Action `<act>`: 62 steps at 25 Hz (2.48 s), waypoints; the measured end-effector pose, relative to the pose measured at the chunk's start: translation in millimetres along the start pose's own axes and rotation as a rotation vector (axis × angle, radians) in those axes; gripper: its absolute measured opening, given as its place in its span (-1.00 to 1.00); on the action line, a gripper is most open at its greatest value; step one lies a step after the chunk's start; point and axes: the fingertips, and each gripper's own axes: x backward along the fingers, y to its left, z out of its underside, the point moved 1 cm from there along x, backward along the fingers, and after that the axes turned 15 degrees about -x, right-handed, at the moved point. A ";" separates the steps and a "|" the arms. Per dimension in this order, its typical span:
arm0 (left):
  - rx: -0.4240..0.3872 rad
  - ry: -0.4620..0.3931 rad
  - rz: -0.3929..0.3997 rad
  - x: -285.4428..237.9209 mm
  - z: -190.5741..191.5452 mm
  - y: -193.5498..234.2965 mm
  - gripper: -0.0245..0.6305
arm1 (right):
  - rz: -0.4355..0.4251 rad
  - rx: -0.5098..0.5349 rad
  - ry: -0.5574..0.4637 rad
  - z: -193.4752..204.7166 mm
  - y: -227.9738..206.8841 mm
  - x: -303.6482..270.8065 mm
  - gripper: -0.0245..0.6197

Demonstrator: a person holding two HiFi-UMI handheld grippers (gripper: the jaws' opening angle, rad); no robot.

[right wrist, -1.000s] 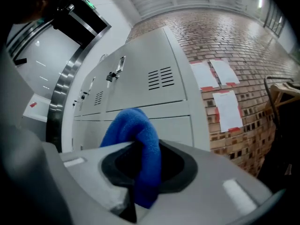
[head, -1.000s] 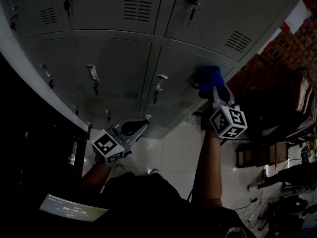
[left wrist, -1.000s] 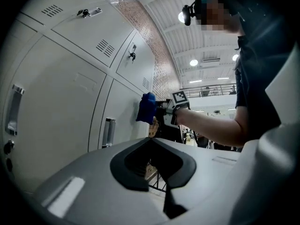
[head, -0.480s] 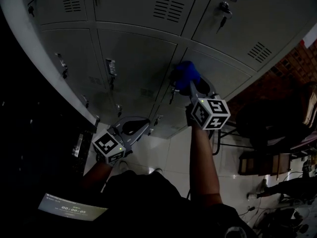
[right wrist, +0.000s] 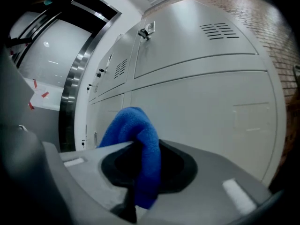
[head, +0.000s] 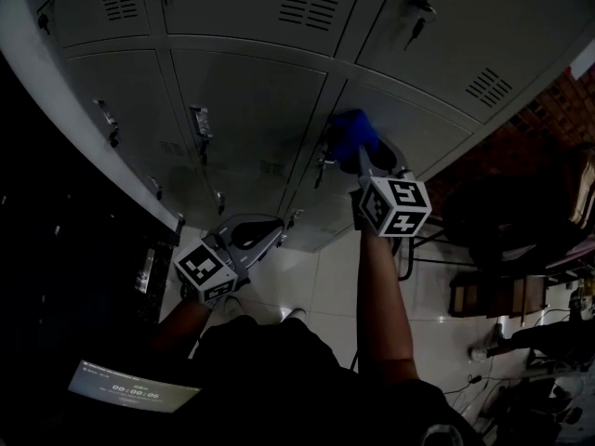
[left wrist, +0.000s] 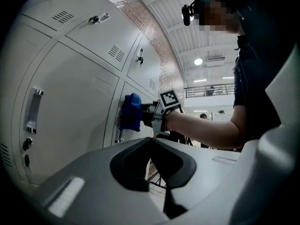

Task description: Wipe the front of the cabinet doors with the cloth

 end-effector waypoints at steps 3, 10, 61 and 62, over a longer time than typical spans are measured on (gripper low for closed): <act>-0.002 -0.005 0.023 -9.4 -0.5 -4.1 -0.92 | 0.054 -0.013 -0.013 -2.8 -25.6 15.8 -0.71; 0.000 -0.011 0.077 -32.4 -1.4 -17.1 -0.92 | 0.214 -0.032 -0.064 -14.8 -93.8 60.3 -0.71; 0.014 0.011 0.030 13.4 8.8 5.3 -0.92 | 0.272 0.011 -0.078 65.5 -10.5 -3.2 -0.71; 0.013 0.010 0.035 10.9 8.5 4.5 -0.92 | 0.286 0.012 -0.081 64.7 -15.4 0.0 -0.71</act>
